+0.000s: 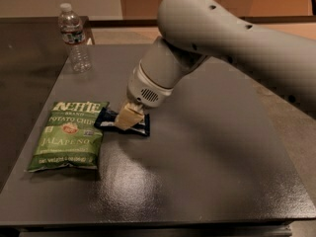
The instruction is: Move rxbar blueberry near green jalapeno chip bag
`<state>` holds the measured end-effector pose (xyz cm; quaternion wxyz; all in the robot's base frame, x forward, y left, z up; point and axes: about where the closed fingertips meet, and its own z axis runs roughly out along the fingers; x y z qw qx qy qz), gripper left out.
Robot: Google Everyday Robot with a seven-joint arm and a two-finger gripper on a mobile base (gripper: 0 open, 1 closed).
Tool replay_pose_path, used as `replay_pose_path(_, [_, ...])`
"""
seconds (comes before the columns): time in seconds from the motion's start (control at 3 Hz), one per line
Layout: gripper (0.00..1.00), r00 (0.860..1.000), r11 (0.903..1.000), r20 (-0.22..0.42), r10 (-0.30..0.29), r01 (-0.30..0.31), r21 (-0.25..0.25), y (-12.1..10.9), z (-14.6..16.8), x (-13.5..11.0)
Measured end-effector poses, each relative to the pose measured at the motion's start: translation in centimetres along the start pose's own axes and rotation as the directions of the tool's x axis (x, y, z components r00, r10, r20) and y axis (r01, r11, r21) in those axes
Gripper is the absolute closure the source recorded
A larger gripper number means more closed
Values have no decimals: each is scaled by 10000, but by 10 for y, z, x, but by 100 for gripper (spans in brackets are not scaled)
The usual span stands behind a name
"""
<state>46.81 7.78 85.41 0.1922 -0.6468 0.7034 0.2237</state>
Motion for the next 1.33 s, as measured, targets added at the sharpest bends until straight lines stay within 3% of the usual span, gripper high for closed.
replay_pose_path(0.67, [12,10000,10000,-15,-89,89,8,3,-1,-2])
replay_pose_path(1.0, [0,9999,9999,-25,-116,116,15,4,-1,-3])
replay_pose_path(1.33, [0,9999,9999,-25,-117,117,16,4,-1,-3])
